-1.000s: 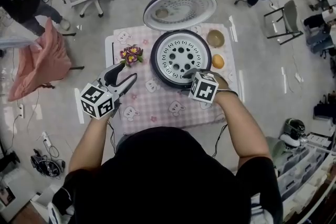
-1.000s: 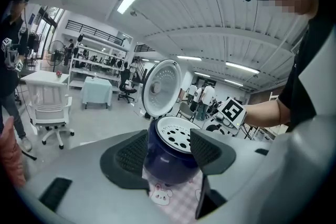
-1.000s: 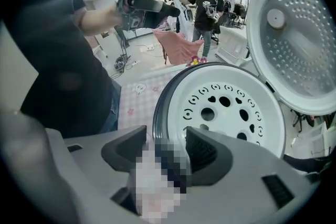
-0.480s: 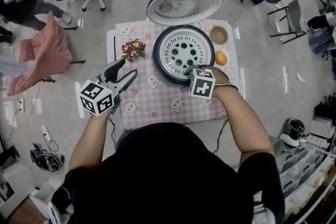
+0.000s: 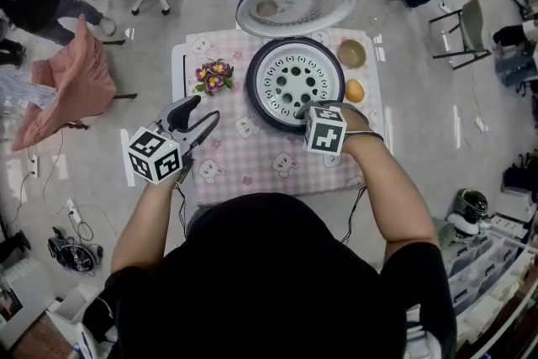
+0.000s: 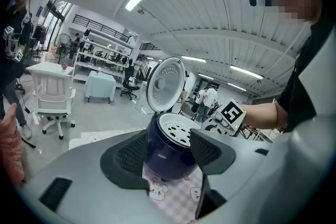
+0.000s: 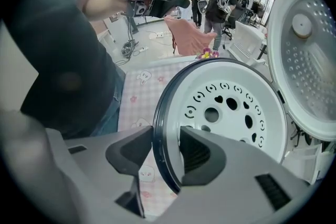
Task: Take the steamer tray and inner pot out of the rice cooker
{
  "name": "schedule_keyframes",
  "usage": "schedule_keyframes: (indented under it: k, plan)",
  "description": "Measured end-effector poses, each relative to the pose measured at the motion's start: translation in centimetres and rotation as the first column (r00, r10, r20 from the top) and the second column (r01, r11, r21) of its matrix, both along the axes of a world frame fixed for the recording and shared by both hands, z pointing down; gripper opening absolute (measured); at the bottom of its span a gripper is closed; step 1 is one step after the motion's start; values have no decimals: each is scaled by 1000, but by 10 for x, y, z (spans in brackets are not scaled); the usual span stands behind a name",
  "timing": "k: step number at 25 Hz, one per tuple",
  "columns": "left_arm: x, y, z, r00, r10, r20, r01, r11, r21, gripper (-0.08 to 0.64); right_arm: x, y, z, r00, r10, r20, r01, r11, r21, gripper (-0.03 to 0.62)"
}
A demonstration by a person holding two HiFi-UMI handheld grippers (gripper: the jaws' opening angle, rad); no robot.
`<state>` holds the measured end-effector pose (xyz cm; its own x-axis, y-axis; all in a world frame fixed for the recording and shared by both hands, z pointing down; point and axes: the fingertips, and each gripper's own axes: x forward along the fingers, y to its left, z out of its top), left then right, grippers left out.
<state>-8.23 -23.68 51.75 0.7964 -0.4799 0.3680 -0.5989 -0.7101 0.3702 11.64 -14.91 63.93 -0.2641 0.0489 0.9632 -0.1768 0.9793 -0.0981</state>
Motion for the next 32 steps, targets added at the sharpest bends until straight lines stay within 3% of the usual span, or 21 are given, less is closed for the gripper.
schedule_keyframes:
  k: [7, 11, 21, 23, 32]
  plan:
    - [4, 0, 0, 1000, 4, -1, -4, 1000, -6, 272, 1, -4, -10, 1000, 25, 6, -25, 1000, 14, 163]
    - [4, 0, 0, 1000, 10, 3, -10, 1000, -9, 272, 1, -13, -19, 999, 44, 7, -44, 998, 48, 104]
    - [4, 1, -4, 1000, 15, -7, -15, 1000, -3, 270, -1, -14, -27, 999, 44, -6, -43, 995, 86, 101]
    - [5, 2, -5, 1000, 21, -7, -21, 1000, -3, 270, -2, -17, -32, 998, 56, 9, -57, 993, 101, 61]
    - [5, 7, -8, 1000, 29, -11, -29, 1000, 0, 270, -3, -18, -41, 999, 47, 13, -49, 988, 145, 51]
